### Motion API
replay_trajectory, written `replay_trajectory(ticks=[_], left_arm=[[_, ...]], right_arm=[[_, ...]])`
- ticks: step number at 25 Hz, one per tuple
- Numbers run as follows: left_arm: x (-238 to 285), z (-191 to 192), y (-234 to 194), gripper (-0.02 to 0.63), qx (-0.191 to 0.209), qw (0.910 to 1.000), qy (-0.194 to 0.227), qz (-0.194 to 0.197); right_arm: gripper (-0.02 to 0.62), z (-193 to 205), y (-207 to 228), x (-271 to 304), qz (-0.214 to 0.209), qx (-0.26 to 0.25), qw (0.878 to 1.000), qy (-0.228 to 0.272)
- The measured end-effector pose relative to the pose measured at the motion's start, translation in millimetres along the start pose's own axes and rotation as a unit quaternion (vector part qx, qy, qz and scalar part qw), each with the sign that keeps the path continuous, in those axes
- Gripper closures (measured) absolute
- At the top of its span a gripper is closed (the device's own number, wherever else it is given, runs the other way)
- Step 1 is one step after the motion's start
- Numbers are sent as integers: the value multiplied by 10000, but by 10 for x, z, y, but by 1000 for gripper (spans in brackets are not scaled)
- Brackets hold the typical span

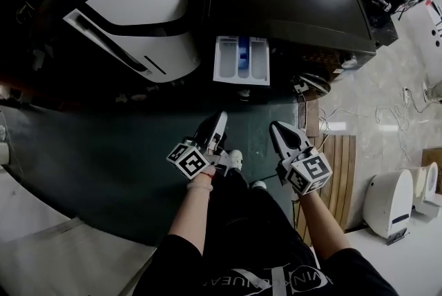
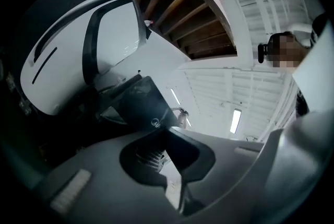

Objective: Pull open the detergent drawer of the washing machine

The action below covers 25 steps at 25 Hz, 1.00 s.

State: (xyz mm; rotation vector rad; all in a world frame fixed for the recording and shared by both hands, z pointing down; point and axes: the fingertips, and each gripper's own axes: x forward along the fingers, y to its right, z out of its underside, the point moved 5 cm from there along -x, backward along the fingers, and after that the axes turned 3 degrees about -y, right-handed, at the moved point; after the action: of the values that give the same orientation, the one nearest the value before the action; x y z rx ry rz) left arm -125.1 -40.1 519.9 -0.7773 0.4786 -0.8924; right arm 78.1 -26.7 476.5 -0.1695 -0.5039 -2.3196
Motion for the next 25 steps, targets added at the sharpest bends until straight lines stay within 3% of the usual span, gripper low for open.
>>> replay_trajectory(ticks=[5, 11, 18, 25], left_arm=[[-106, -287, 200, 598, 588, 9983, 6, -60], [-209, -495, 417, 598, 1212, 9917, -170, -397], [-291, -676, 671, 598, 2033, 9758, -155, -787], [-313, -806, 933, 598, 2556, 9623, -240, -903]], right_arm=[[583, -220, -34, -57, -40, -106, 9999, 115], [583, -400, -87, -156, -107, -311, 9994, 93], [583, -624, -118, -238, -206, -416, 9987, 186], [583, -840, -163, -319, -264, -641, 9972, 265]])
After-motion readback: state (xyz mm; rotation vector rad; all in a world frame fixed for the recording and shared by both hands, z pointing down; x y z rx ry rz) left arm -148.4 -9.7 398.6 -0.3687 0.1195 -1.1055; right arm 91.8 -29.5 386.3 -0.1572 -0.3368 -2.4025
